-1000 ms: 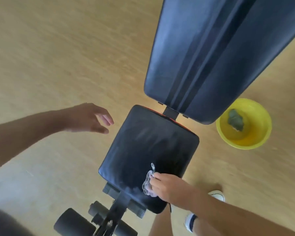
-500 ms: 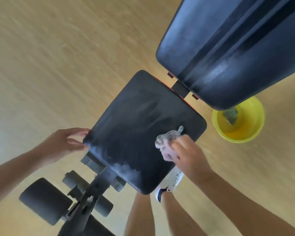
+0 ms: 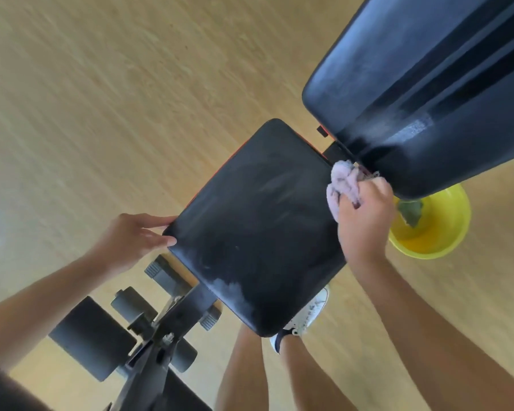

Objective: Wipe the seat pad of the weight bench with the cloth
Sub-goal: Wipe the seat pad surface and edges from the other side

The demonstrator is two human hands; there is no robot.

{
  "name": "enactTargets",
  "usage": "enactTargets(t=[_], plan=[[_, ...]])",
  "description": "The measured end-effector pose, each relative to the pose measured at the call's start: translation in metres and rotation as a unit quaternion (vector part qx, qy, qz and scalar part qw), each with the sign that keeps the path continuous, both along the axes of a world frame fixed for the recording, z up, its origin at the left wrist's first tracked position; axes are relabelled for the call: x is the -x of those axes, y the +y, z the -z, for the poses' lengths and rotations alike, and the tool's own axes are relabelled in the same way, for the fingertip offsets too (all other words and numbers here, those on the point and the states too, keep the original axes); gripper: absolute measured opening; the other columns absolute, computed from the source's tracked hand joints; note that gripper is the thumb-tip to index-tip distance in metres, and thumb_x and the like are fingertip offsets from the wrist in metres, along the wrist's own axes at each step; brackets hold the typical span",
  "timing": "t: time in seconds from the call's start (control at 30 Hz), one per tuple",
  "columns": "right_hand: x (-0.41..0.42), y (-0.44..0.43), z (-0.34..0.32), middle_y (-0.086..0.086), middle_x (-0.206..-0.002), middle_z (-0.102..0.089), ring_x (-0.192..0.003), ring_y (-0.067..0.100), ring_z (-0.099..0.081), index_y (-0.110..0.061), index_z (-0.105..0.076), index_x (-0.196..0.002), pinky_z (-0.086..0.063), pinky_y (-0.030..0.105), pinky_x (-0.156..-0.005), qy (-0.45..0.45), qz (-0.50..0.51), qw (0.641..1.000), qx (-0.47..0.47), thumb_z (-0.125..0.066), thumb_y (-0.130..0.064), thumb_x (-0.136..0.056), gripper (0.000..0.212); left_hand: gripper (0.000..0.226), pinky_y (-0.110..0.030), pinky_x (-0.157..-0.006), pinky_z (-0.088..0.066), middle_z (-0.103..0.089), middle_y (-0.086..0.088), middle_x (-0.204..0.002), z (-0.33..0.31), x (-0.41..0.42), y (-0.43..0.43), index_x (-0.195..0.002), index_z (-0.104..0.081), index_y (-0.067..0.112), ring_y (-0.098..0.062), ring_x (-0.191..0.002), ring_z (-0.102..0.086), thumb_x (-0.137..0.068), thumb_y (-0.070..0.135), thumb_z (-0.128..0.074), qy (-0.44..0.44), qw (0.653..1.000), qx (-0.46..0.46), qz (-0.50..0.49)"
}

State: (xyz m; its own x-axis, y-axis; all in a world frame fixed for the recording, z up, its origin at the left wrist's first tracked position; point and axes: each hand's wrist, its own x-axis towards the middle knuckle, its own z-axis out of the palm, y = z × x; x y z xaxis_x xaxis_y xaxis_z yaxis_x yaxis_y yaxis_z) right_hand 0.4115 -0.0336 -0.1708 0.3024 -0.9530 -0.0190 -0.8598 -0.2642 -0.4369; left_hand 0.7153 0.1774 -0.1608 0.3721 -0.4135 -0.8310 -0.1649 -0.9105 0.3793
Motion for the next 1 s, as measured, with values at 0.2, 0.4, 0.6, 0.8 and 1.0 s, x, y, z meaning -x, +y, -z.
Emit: enactTargets(t=[0.2,0.4,0.6,0.8,1.0], plan=[[-0.020,0.146,0.009,-0.006,-0.060,-0.043,-0.058,0.016,-0.041,-0.023,-0.065,-0.083,-0.031,0.026,-0.052,0.010,-0.574,0.816,-0.071,-0.058,-0.020,-0.096,0.016,0.036,-0.016,-0.059,-0.049,-0.082,0.010,-0.073,-0.004,0.002,-0.006,-0.101,-0.075,0.047,-0.002,-0.073,-0.076,-0.077,0.022,-0.086,-0.002,1.000,-0.004,-0.002],[-0.028,0.007,-0.001,0.008,-0.072,-0.049,-0.073,0.013,-0.037,0.000,-0.061,-0.067,-0.040,0.020,-0.068,-0.044,-0.011,0.999,0.021,-0.055,-0.005,-0.082,0.017,0.035,-0.015,-0.055,-0.046,-0.082,0.009,-0.075,-0.006,0.006,-0.004,-0.095,-0.074,0.050,0.000,-0.069,-0.075,-0.078,0.022,-0.085,-0.009,1.000,0.007,-0.027],[-0.050,0.134,0.003,-0.002,-0.070,-0.052,-0.067,0.016,-0.046,-0.016,-0.064,-0.085,-0.047,0.028,-0.059,-0.037,-0.576,0.815,-0.058,-0.054,-0.001,-0.092,0.020,0.038,-0.007,-0.037,-0.033,-0.082,-0.002,-0.071,-0.006,0.006,-0.006,-0.095,-0.072,0.048,0.002,-0.034,-0.051,-0.080,0.015,-0.084,-0.012,0.999,0.019,-0.030],[-0.071,0.014,0.005,0.008,-0.087,-0.058,-0.082,0.027,-0.055,-0.002,-0.069,-0.082,-0.055,0.041,-0.071,-0.040,-0.051,0.997,-0.037,-0.069,0.013,-0.078,0.015,0.037,-0.015,-0.046,-0.041,-0.082,0.007,-0.070,-0.002,0.003,-0.004,-0.091,-0.073,0.054,-0.006,-0.043,-0.059,-0.077,0.021,-0.084,-0.010,0.999,0.016,-0.034],[-0.094,0.128,0.006,0.003,-0.088,-0.064,-0.080,0.022,-0.057,-0.013,-0.068,-0.100,-0.050,0.033,-0.072,-0.042,-0.647,0.759,-0.059,-0.077,-0.004,-0.081,0.023,0.037,-0.026,-0.082,-0.058,-0.083,0.010,-0.096,0.008,0.001,0.009,-0.115,-0.078,0.041,-0.004,-0.085,-0.075,-0.082,0.024,-0.081,-0.003,1.000,0.024,-0.002]])
